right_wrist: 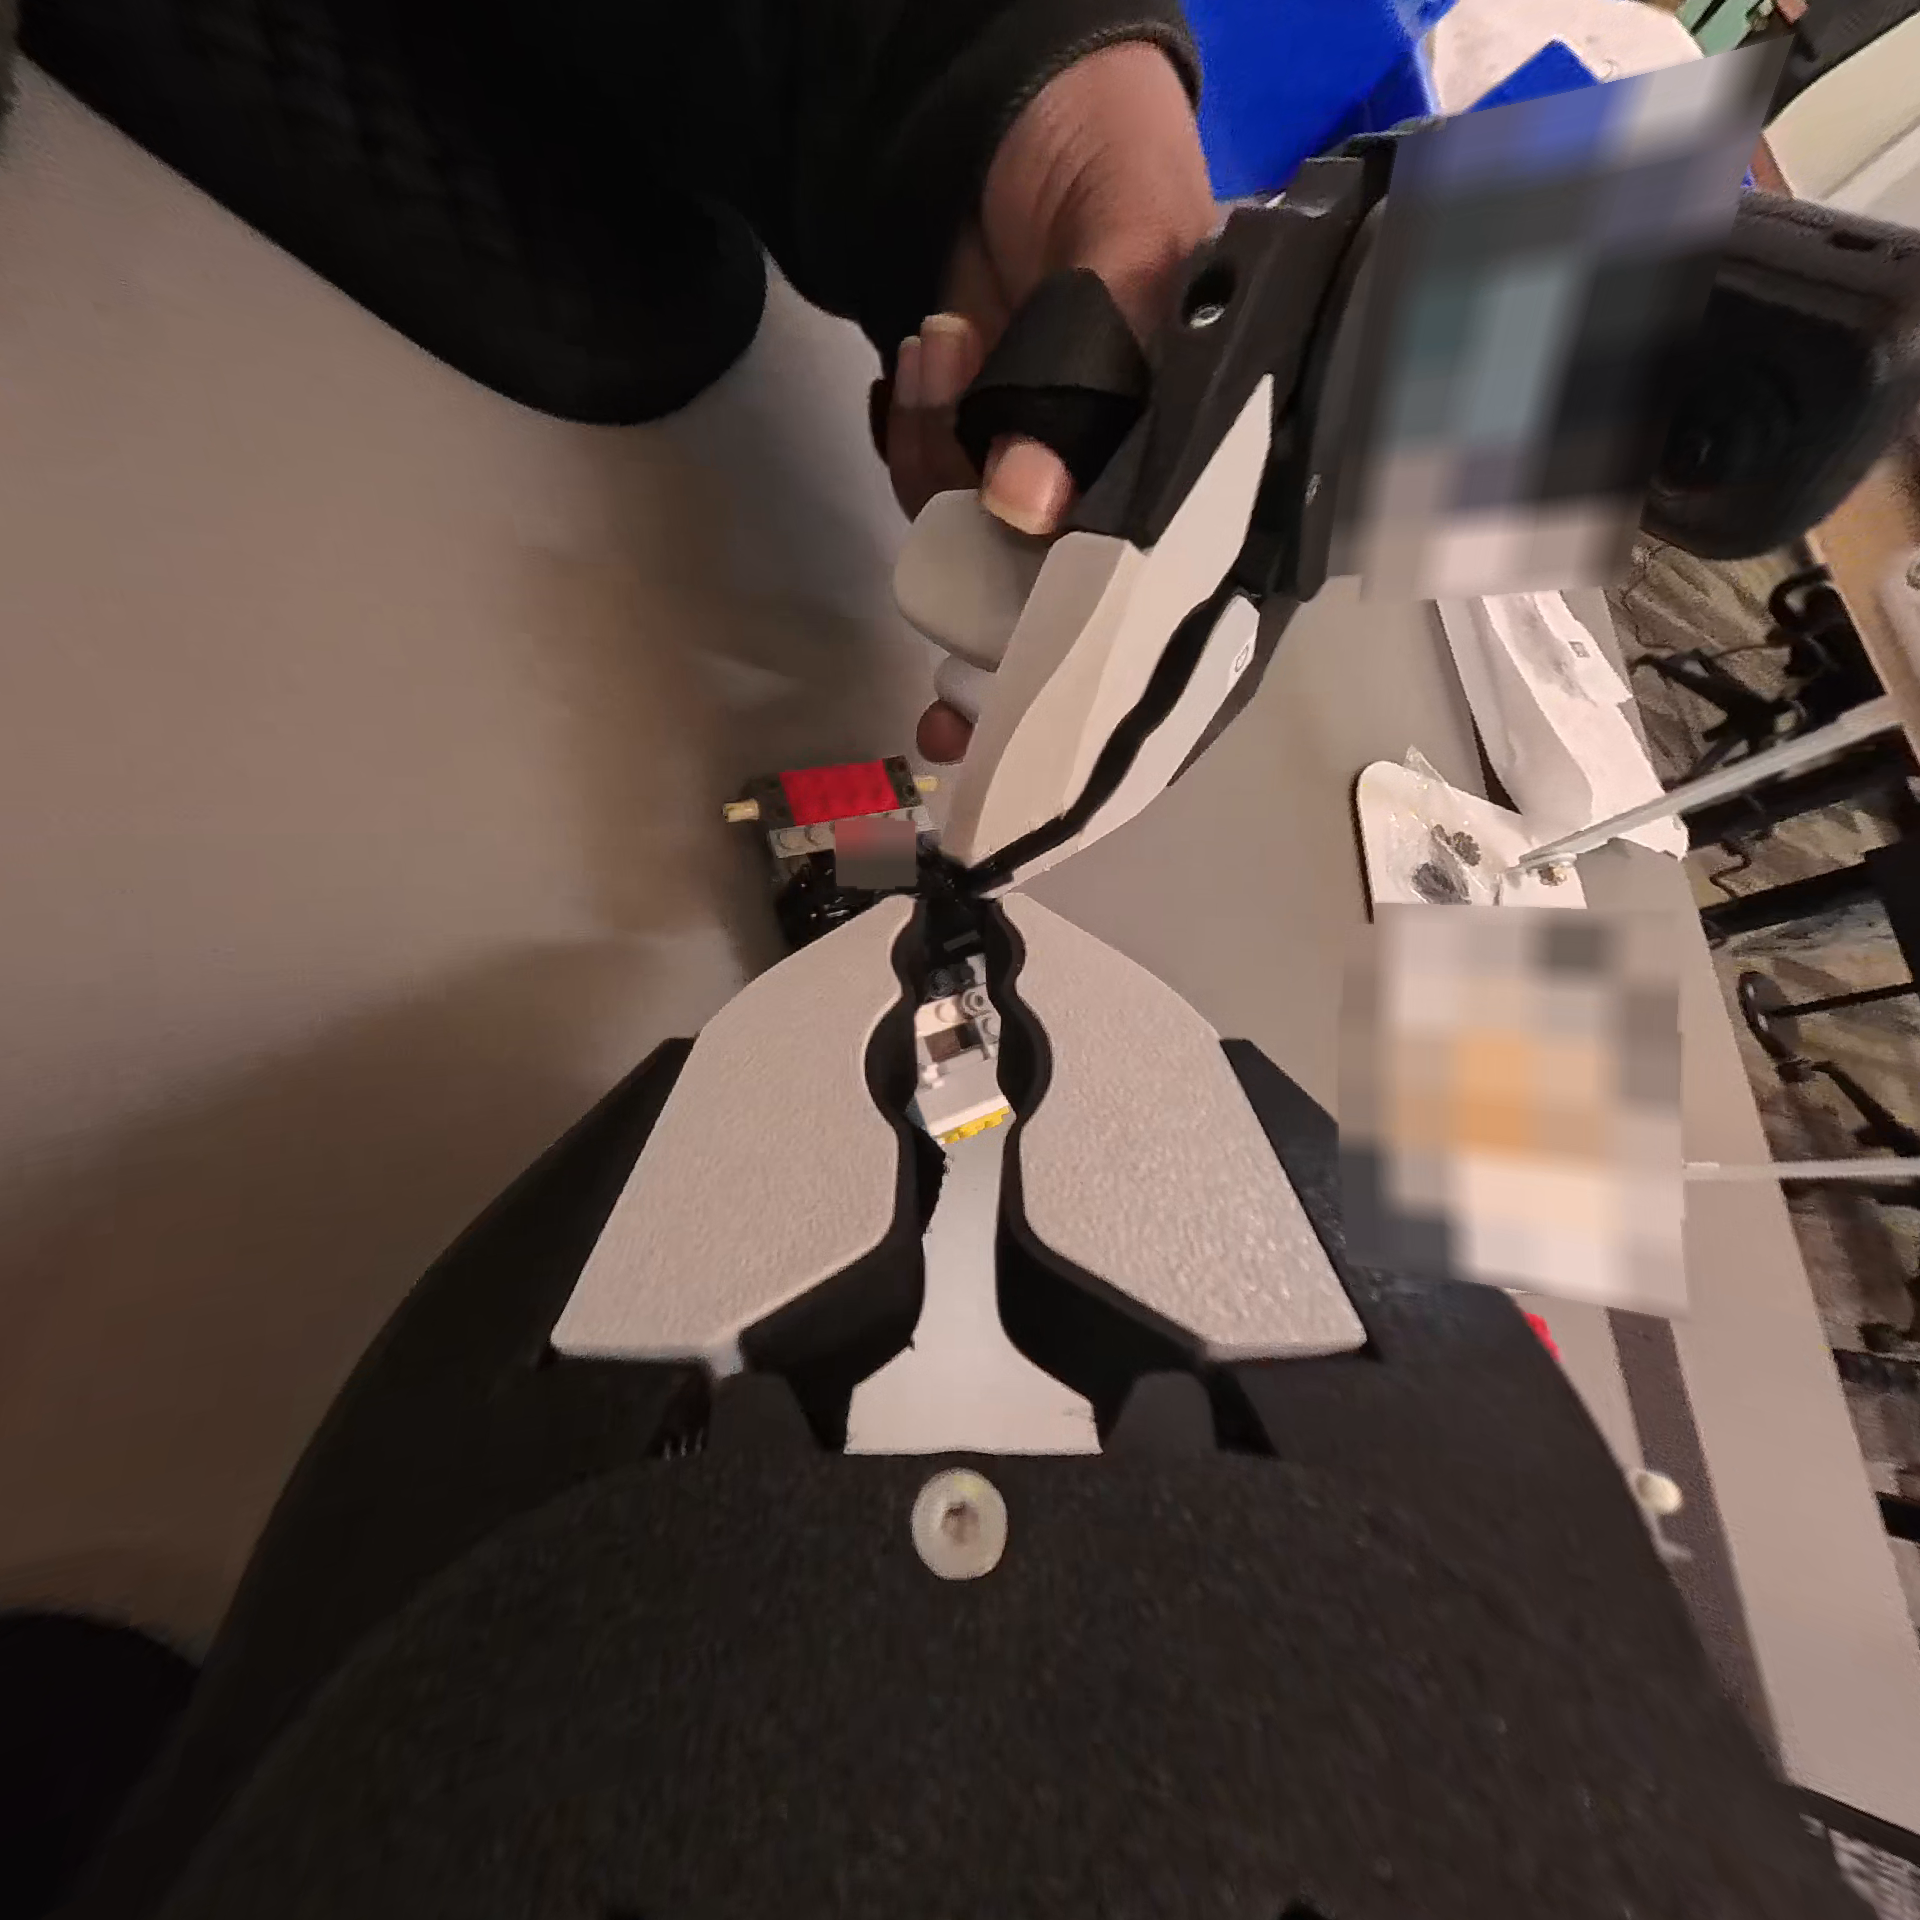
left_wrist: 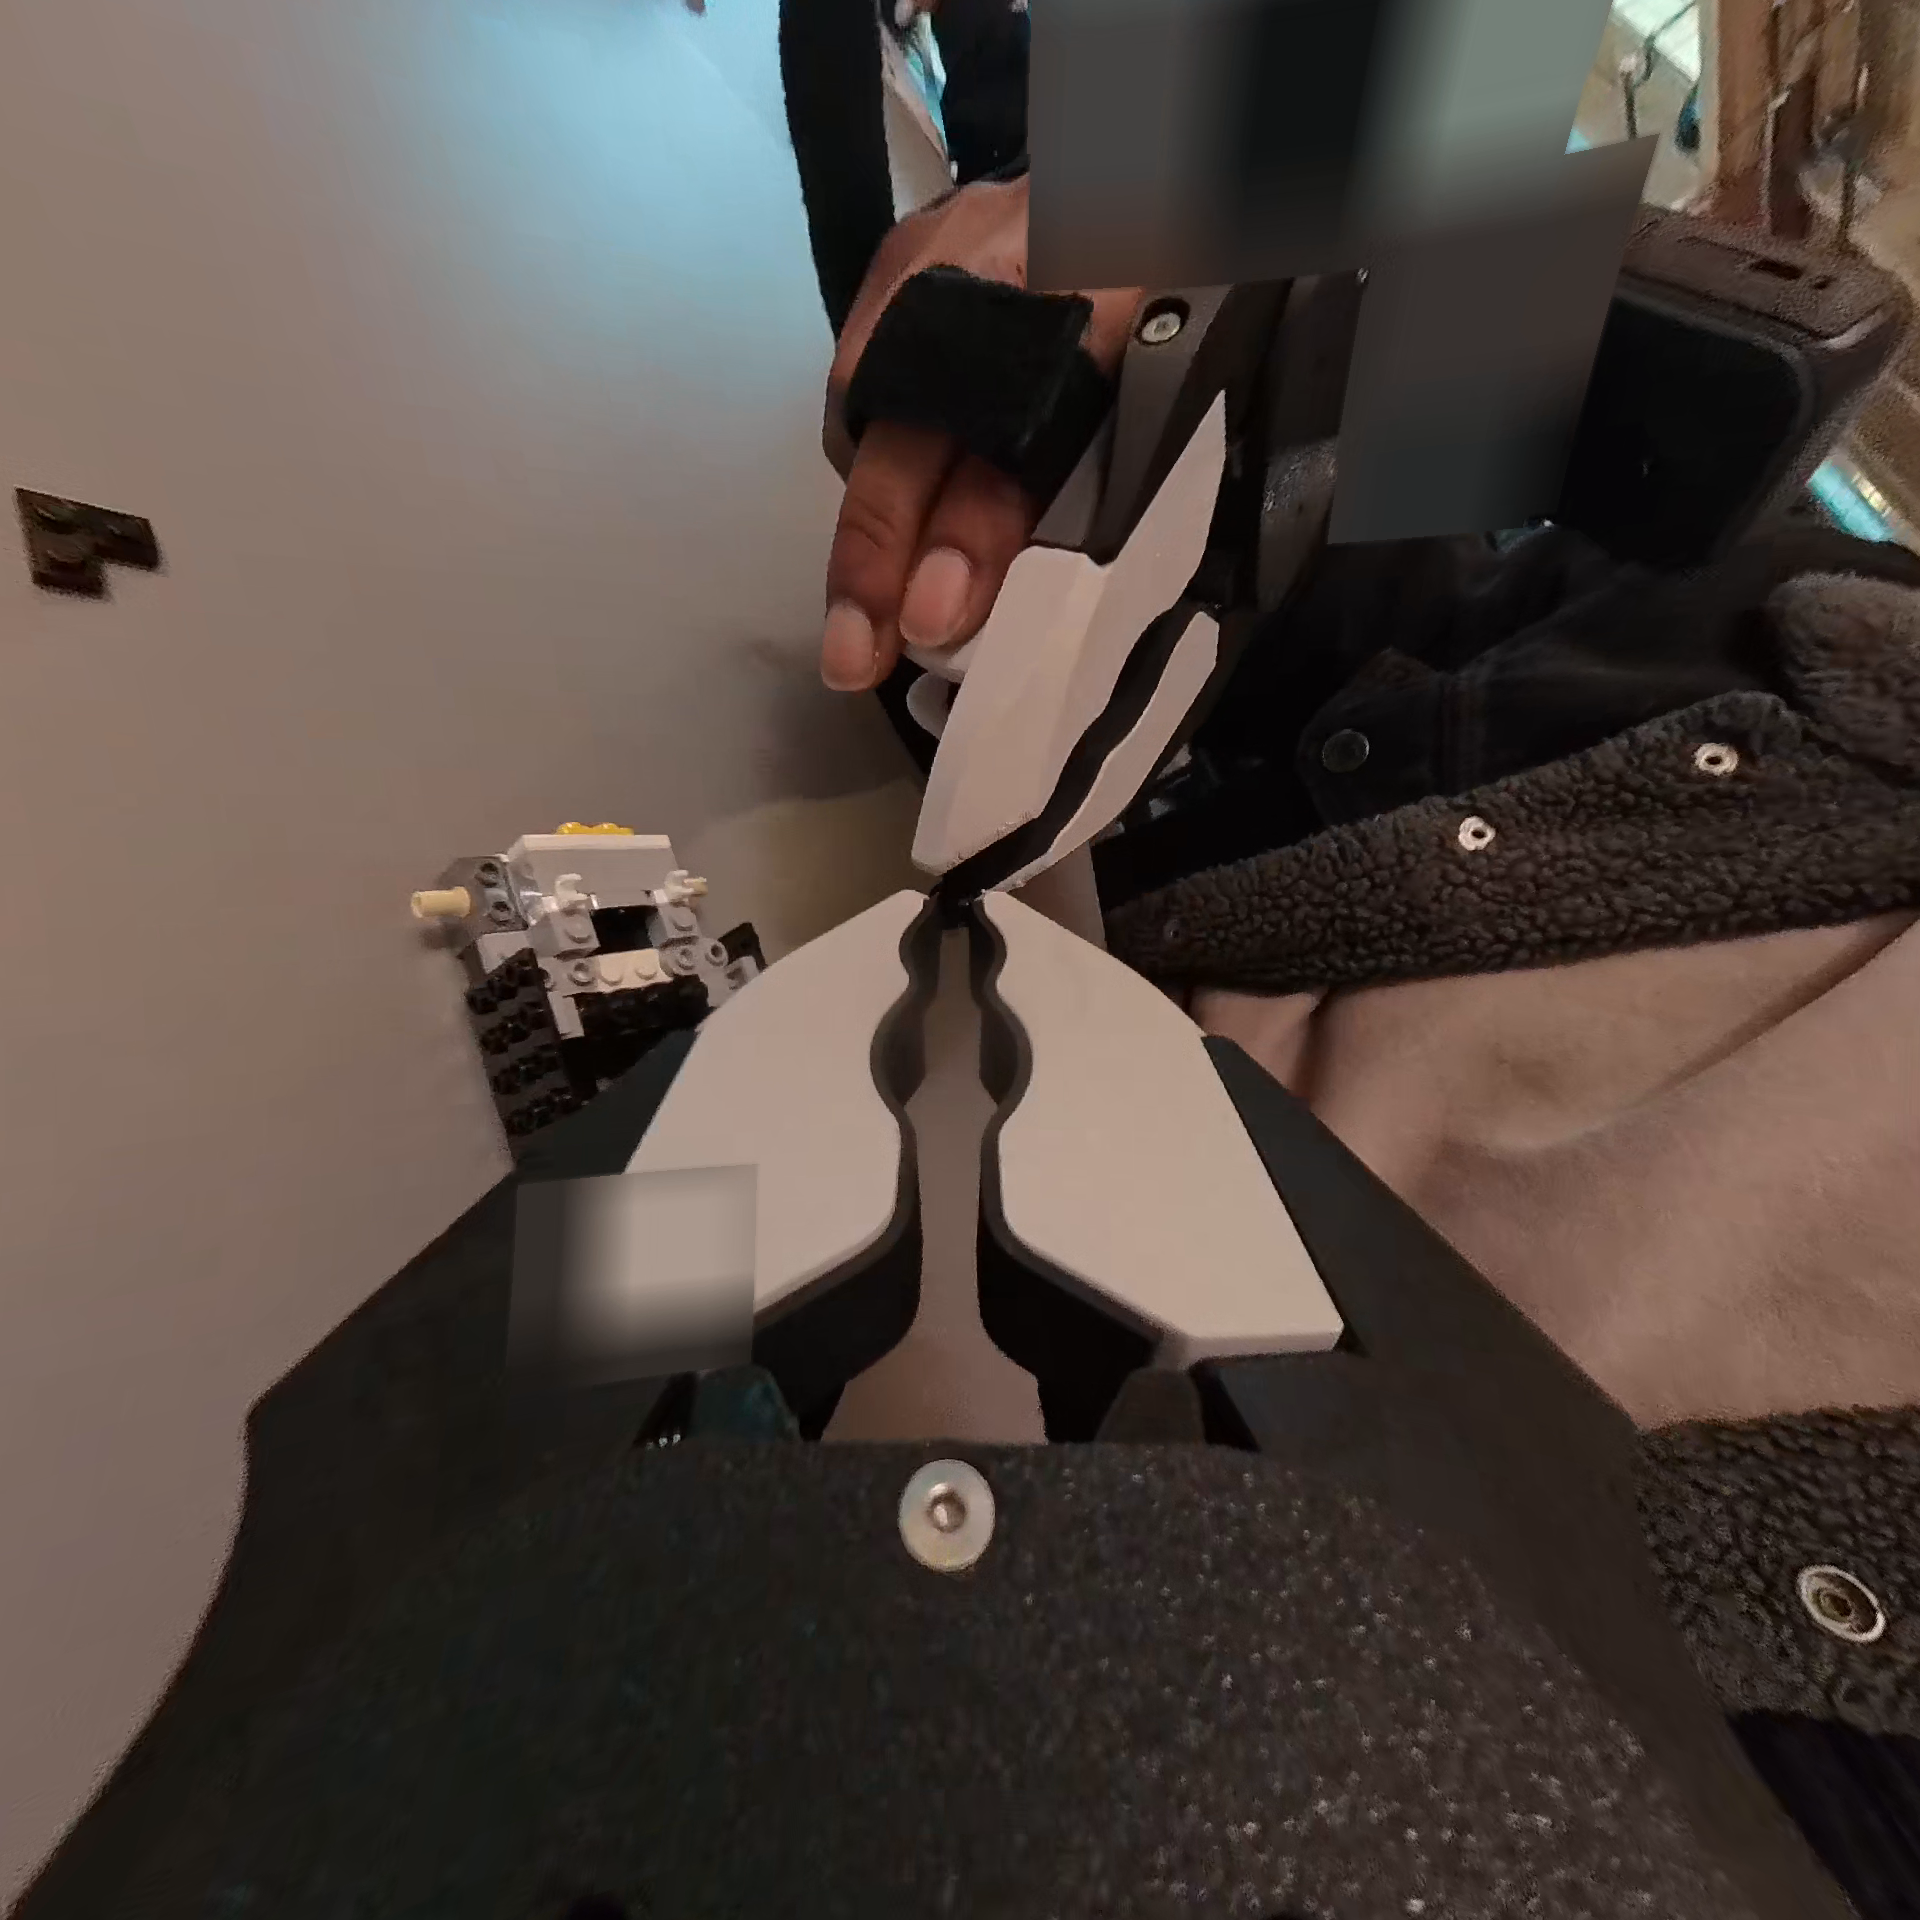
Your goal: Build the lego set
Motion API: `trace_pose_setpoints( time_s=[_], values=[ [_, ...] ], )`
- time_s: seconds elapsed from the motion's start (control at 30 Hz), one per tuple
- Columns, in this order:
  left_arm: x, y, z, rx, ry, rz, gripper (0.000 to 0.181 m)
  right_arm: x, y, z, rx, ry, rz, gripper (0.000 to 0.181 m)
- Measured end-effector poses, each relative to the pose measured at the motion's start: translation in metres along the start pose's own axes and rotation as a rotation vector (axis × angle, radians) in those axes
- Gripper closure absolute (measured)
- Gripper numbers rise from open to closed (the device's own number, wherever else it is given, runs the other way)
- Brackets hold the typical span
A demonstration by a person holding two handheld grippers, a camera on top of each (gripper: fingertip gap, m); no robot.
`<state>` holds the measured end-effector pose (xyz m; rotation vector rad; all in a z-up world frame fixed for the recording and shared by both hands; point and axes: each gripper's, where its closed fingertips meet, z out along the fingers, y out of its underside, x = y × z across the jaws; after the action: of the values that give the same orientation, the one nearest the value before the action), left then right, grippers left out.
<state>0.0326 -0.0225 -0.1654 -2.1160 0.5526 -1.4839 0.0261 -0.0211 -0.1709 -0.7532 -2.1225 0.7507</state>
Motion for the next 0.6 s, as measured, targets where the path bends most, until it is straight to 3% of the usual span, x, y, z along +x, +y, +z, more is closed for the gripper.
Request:
trace_pose_setpoints(
  time_s=[0.03, 0.43, 0.6],
  values=[
    [-0.001, -0.002, -0.001, 0.014, 0.003, -0.01, 0.177, 0.002, 0.001, 0.0, 0.015, -0.001, 0.025, 0.172],
    [-0.019, -0.009, -0.009, 0.1, -0.047, -0.058, 0.175, 0.012, 0.01, 0.01, 0.071, -0.023, 0.169, 0.173],
    [-0.026, -0.017, -0.019, 0.201, -0.083, -0.085, 0.164, 0.018, 0.014, 0.008, 0.062, 0.046, 0.219, 0.173]
  ],
)
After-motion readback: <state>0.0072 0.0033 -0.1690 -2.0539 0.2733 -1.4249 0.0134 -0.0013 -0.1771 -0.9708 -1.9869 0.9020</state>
